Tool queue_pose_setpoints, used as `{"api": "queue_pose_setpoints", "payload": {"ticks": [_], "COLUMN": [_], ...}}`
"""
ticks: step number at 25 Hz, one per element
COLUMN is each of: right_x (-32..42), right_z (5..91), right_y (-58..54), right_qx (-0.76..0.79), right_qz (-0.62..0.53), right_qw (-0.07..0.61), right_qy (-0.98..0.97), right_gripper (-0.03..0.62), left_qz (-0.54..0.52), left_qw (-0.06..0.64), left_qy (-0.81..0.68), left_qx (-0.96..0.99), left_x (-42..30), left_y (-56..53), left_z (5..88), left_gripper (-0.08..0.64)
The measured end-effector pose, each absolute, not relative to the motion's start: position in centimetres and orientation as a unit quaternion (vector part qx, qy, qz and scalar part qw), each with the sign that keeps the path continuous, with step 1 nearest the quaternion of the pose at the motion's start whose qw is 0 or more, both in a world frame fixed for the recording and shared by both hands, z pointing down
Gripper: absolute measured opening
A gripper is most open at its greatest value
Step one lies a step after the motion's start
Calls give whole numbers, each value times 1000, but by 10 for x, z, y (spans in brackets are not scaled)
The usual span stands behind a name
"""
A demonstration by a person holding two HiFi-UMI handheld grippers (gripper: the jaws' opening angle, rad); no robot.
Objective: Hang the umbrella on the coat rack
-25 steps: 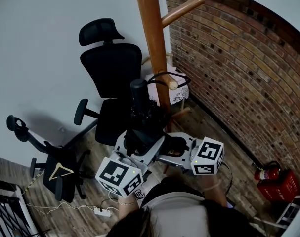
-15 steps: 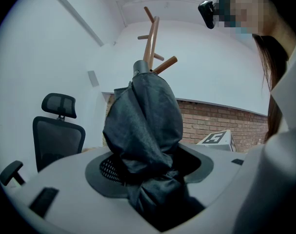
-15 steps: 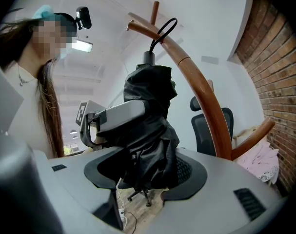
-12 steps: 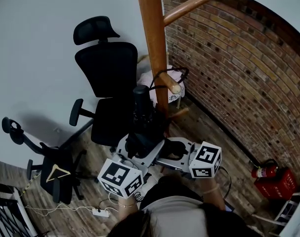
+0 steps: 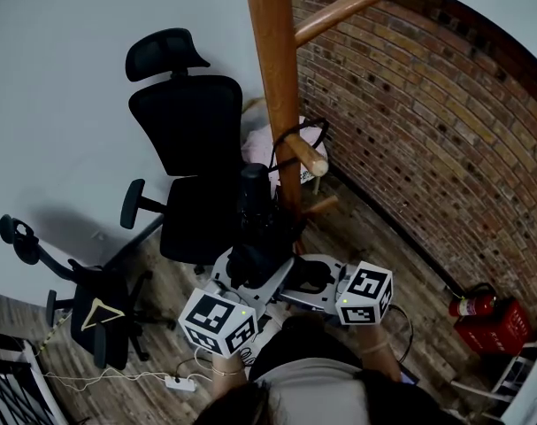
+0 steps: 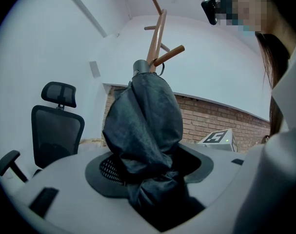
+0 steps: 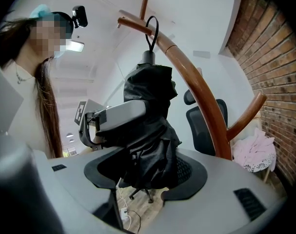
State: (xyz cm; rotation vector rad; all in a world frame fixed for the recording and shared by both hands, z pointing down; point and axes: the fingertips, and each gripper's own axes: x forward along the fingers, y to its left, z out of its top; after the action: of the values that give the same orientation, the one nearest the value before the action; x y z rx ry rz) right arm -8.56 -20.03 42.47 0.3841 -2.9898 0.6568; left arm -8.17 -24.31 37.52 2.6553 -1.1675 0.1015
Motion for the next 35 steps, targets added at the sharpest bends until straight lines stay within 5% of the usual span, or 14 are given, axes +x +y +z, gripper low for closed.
{"api": "queue_pose_setpoints", "payload": {"ticks": [35], "right_x": [-75], "right_z": [471], "right_y": [-208], "right_qx": [176], "right_qz": [216], "right_qw": [54], "right_qy": [-959], "right_gripper": [245], "left_qz": [24], "left_qw": [127], "left_qy": [-381], "left_qx": [915], "left_x": [-72], "left_y": [-250], "left_z": [421], "left_gripper": [281]}}
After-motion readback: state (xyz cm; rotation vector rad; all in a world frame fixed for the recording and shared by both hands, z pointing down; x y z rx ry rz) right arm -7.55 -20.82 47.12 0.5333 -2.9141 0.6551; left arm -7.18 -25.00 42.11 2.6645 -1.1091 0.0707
